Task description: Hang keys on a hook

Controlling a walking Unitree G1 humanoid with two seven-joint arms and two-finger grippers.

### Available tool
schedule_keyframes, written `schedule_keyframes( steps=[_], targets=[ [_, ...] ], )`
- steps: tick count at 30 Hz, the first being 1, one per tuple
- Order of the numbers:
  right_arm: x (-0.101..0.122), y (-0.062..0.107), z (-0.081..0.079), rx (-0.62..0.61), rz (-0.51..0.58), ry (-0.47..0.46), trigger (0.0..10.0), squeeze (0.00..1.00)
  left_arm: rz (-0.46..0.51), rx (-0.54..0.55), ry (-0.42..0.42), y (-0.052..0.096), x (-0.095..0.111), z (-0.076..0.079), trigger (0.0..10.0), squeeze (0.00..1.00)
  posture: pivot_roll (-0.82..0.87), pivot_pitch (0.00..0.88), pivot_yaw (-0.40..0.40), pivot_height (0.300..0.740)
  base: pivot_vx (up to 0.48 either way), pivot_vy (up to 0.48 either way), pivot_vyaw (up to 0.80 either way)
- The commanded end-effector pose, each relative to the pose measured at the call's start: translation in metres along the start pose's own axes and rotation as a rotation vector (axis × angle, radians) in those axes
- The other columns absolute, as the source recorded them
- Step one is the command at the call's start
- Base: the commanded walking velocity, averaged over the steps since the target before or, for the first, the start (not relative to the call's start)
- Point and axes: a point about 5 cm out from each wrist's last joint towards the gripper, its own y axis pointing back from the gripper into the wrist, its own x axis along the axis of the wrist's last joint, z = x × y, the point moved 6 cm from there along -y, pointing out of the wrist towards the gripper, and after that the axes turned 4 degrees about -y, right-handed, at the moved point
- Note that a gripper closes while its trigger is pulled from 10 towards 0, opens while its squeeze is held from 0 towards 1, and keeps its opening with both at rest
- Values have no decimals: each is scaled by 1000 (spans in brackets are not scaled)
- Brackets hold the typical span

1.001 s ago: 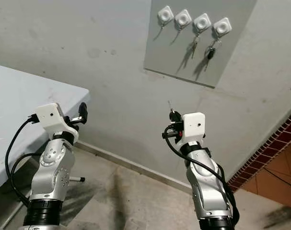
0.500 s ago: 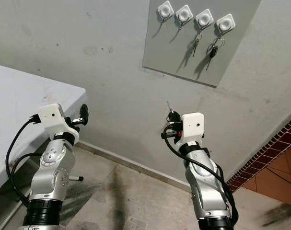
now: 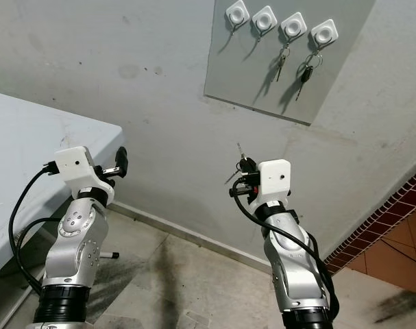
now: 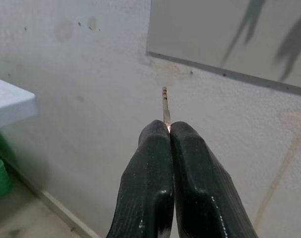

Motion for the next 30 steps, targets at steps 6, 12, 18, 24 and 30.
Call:
schedule_keyframes(
  steps=[6,12,18,24,30],
  targets=[
    [8,-1,-1,16,43,4,10000,0,19,-46,-33,0,6,14,10000,0,-24,0,-62,740,0,0,0],
    [9,0,-1,18,47,2,10000,0,19,-59,-32,1,5,15,10000,0,-22,0,-60,740,0,0,0],
    [9,0,-1,15,50,-3,10000,0,41,-77,-39,2,9,18,10000,0,-23,0,-58,740,0,0,0],
    [7,0,0,7,43,-5,10000,0,79,-129,-26,6,14,23,10000,0,-24,0,-58,740,0,0,0],
    [8,0,1,7,45,-2,10000,0,77,-135,-33,7,14,23,10000,0,-23,0,-59,740,0,-137,0]
  ],
)
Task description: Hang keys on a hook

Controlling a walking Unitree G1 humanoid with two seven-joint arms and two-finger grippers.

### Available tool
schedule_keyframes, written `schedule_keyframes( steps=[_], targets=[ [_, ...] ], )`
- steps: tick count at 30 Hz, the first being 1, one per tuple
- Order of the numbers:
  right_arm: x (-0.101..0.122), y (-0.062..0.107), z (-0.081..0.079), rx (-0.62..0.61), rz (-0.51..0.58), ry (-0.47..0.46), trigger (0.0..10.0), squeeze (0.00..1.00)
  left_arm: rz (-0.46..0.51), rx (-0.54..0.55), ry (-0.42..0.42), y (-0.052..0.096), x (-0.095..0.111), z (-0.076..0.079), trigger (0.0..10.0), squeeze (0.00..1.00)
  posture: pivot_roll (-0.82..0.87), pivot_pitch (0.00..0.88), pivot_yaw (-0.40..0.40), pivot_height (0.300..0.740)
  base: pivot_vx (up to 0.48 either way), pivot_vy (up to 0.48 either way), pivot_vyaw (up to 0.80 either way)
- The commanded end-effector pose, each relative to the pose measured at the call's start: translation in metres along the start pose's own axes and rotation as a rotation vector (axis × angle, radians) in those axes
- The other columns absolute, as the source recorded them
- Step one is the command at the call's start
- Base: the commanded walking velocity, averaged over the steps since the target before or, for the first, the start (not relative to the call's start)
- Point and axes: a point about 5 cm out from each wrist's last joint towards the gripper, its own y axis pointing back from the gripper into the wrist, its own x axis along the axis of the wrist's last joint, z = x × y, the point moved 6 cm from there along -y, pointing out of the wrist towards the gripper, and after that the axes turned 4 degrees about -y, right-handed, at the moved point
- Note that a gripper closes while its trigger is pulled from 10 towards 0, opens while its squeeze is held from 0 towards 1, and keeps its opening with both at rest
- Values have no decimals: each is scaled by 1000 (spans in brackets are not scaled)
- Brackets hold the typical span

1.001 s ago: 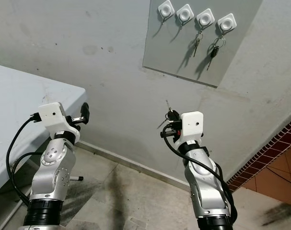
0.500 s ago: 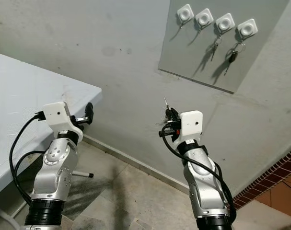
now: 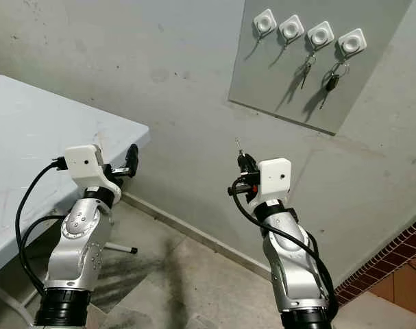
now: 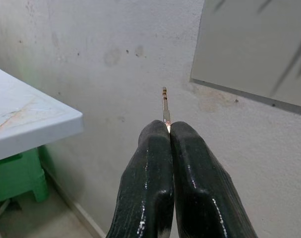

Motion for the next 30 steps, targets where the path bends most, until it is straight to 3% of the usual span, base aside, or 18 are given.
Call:
schedule_keyframes(
  steps=[1,5,8,12,30],
  targets=[
    [2,0,5,-14,7,-1,10000,0,24,-17,9,1,6,4,10000,0,-23,0,-59,740,0,-480,0],
    [2,0,4,-10,9,-1,10000,0,22,-17,25,1,6,4,10000,0,-21,0,-61,740,0,-458,0],
    [3,0,3,-5,11,-1,10000,0,7,6,68,1,3,4,10000,0,-18,0,-63,740,0,0,0],
    [3,1,3,0,11,2,10000,0,-36,44,73,0,-4,-1,10000,0,-19,0,-66,740,0,0,0],
    [3,3,4,-2,6,2,10000,0,-44,49,92,0,-4,-1,10000,0,-26,0,-65,740,0,0,0]
  ],
)
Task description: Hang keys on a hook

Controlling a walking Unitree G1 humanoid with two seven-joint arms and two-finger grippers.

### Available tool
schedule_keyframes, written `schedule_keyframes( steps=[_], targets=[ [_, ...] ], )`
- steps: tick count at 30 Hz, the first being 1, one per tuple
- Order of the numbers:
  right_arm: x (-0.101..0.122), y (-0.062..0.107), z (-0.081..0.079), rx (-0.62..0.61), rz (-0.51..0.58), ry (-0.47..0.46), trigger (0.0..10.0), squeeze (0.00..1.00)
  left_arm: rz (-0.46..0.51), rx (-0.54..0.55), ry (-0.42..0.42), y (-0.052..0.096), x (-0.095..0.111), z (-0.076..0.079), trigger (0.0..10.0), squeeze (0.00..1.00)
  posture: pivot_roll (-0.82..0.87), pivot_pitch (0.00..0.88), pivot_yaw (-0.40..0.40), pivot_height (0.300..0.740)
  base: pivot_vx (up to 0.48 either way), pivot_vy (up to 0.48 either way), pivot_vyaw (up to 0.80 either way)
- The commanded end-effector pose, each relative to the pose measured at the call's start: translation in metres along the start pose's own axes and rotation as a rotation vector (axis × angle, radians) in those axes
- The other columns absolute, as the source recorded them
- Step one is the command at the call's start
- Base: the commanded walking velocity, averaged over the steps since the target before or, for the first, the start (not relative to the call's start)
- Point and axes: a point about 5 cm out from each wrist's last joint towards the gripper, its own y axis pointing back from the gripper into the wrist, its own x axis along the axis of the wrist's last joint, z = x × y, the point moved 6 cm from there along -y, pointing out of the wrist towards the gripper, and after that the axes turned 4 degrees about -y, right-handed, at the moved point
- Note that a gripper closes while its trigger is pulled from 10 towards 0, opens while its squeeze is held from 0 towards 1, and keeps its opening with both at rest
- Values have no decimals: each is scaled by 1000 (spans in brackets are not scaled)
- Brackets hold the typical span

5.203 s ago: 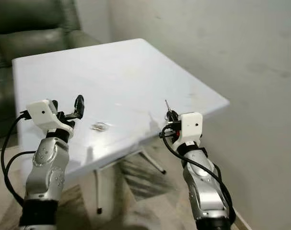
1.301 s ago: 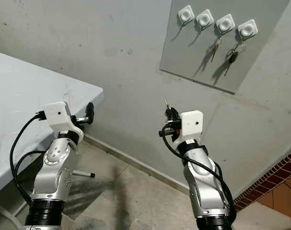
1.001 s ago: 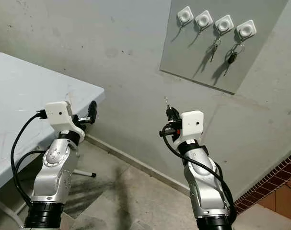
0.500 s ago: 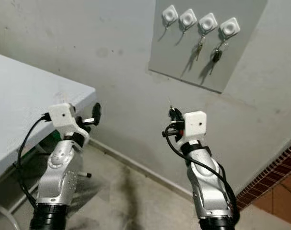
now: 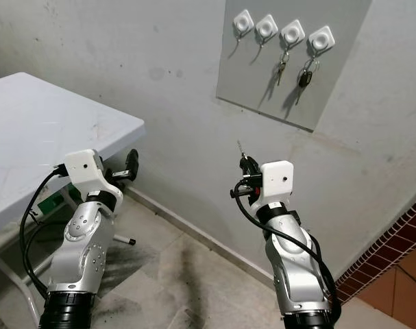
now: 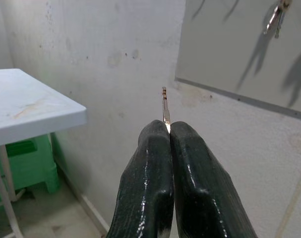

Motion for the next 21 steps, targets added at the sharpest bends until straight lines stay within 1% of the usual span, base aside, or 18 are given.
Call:
schedule_keyframes(
  steps=[1,6,8,13,21],
  targets=[
    [6,0,3,-3,15,7,10000,0,19,-25,9,-2,8,8,10000,0,-26,0,-64,740,0,0,0],
    [6,0,2,-3,13,7,10000,0,23,-37,10,-2,9,9,10000,0,-23,0,-65,740,0,0,0],
    [6,0,2,-1,13,6,10000,0,40,-49,14,-1,12,10,10000,0,-23,0,-65,740,0,0,0],
    [6,-1,0,5,15,4,10000,0,46,-56,10,-1,14,11,10000,0,-20,0,-64,740,287,0,0],
    [6,-1,-2,12,17,5,10000,0,52,-72,7,-1,15,13,10000,0,-22,0,-63,740,435,0,0]
  ],
)
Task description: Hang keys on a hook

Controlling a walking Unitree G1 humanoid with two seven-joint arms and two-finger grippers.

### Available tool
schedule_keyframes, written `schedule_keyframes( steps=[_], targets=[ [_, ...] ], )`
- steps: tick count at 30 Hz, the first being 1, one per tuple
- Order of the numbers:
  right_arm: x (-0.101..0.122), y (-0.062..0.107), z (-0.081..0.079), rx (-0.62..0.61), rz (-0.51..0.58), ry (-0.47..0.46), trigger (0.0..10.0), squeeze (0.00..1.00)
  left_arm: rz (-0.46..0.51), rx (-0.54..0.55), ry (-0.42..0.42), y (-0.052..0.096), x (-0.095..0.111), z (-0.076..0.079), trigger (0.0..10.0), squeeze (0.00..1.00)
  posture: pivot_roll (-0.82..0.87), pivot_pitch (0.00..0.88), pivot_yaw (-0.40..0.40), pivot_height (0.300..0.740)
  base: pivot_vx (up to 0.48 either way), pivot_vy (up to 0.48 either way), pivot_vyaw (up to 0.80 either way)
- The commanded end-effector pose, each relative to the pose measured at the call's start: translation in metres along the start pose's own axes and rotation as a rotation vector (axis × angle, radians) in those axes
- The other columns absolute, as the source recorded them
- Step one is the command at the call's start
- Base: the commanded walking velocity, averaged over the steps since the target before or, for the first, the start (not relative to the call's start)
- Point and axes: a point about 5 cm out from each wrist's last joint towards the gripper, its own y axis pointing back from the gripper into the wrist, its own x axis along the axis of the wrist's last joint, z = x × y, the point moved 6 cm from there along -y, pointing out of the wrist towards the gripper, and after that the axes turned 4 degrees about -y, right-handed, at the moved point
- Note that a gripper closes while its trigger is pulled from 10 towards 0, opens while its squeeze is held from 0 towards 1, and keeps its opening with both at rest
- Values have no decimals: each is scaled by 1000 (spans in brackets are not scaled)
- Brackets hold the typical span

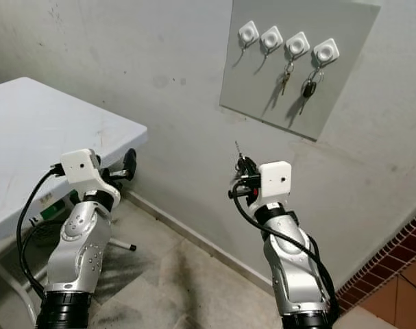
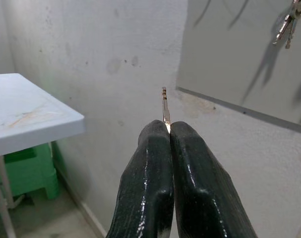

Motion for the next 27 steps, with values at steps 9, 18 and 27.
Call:
schedule_keyframes(
  steps=[9,18,27],
  targets=[
    [6,-2,-2,17,18,6,10000,0,38,-41,-6,-3,12,10,10000,0,-21,0,-63,740,477,0,0],
    [6,-2,-3,19,17,7,10000,0,36,-45,-5,-2,11,12,10000,0,-20,0,-65,740,477,0,0],
    [6,-2,-3,23,17,12,10000,0,43,-32,-42,-2,11,15,10000,0,-19,0,-68,740,89,0,0]
  ],
)
